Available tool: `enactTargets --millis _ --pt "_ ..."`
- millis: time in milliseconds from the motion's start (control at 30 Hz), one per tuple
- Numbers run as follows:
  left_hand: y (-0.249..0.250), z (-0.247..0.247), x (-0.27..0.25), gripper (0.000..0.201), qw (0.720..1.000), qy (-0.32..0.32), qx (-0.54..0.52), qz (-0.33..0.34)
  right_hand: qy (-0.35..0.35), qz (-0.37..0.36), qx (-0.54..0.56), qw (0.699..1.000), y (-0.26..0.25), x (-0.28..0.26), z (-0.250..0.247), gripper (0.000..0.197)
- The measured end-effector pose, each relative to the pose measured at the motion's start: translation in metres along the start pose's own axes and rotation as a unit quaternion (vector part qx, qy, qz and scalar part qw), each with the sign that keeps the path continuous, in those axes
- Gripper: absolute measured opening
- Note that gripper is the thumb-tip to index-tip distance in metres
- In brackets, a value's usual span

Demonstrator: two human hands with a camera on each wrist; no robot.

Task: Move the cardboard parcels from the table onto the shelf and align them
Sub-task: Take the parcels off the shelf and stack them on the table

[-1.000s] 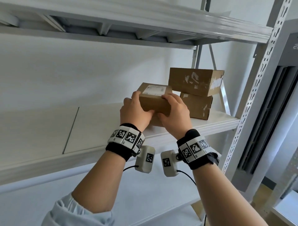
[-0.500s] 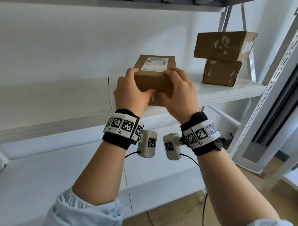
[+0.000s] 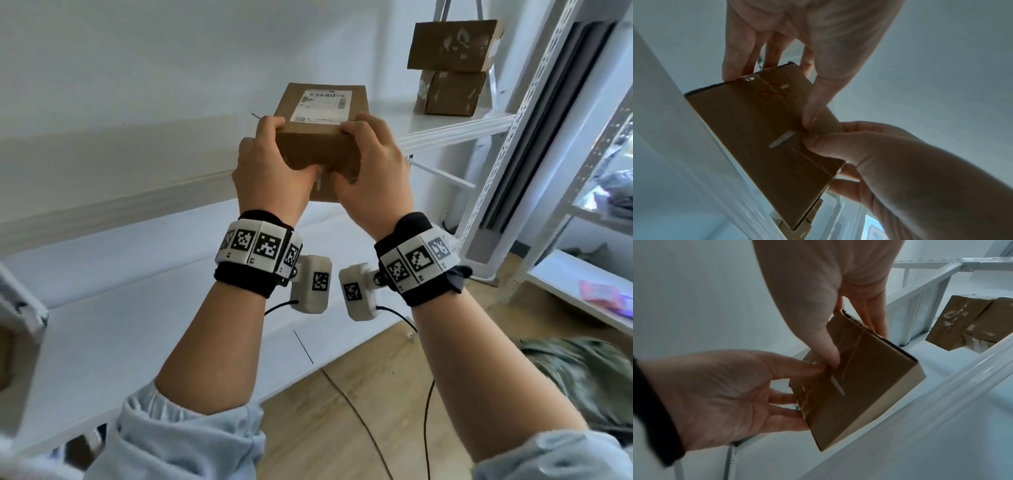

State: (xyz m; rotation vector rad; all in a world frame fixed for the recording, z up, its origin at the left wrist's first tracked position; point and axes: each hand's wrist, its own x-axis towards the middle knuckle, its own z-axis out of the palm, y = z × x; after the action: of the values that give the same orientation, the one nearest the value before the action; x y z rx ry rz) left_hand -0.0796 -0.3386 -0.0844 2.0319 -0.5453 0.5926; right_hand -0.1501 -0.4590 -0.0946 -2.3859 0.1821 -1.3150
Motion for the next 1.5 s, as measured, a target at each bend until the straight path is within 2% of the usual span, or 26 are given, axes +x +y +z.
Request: enactTargets --millis 167,367,633,900,1200,1500 --pt "0.002 -0.054 -0.033 0.073 0.999 -0.006 -0.043 0.006 0.009 -0.005 -0.019 1.0 -0.058 -0.03 -0.026 0.053" --pt "-0.003 -0.123 -0.088 0.073 0.999 0.012 -0.046 -0.006 0.007 -0.021 -0.005 1.0 -0.123 -0.077 -0.043 0.051" --pt "-0.013 -0.229 -0.2 0.071 0.999 0.029 0.01 -0.045 -0.029 -0.026 0.045 0.998 -0.211 -0.176 -0.067 0.053" --pt "-0.04 -0.341 -0.291 0.069 0.991 0.046 0.07 -0.102 -0.069 -0.03 0.117 0.99 -0.31 -0.267 -0.061 0.051" --pt "-0.094 -0.453 -0.32 0.07 0.977 0.117 0.093 -0.15 -0.108 -0.074 0.18 0.975 -0.422 -0.298 -0.016 0.052" --pt "-0.205 -0.577 -0.296 0.071 0.959 0.169 0.131 -0.188 -0.135 -0.106 0.229 0.958 -0.558 -0.307 0.095 0.051"
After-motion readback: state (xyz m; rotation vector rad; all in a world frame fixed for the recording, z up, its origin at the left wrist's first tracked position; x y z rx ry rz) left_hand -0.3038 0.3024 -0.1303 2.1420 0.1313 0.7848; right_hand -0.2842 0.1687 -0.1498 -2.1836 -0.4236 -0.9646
